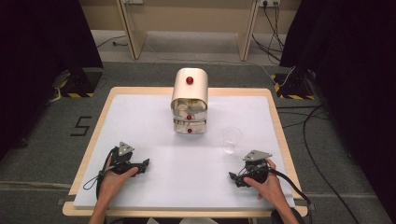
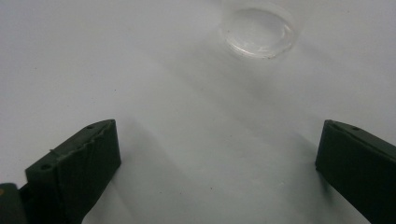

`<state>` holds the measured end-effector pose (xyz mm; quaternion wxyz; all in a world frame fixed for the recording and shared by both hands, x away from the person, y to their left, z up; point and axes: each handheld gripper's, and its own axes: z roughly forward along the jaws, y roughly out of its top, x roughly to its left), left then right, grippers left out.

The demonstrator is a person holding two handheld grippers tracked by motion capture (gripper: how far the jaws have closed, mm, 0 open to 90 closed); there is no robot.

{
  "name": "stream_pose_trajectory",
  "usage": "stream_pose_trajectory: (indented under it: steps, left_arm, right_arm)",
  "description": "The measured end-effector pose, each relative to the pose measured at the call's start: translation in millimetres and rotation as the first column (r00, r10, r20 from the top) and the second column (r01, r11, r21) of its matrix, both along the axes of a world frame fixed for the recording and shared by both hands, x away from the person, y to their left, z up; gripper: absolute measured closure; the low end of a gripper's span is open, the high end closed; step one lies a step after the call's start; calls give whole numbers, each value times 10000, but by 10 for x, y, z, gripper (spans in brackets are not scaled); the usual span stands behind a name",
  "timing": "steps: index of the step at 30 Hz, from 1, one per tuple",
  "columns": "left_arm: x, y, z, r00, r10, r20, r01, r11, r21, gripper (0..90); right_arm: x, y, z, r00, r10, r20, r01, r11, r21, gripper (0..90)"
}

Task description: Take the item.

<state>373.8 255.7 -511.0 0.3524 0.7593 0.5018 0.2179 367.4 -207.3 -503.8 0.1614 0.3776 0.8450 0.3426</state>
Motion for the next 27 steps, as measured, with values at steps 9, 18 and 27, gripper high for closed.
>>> stream_pose_trajectory:
  steps: [9, 18, 27]
  left_arm:
    - [-4, 22, 18, 9999, 19, 142, -17, 9999, -155, 160]
    - [20, -55, 126, 9944, -357, 995, 409, 9979, -506, 168]
    - [98, -253, 372, 9784, -962, 1828, 1101, 9916, -675, 189]
  right_arm:
    - [1, -1, 0, 10000, 16, 15, -16, 10000, -9, 6]
    - [-1, -1, 1, 10000, 10, 3, -10, 10000, -4, 6]
    - [-3, 0, 1, 10000, 1, -16, -1, 10000, 12, 7]
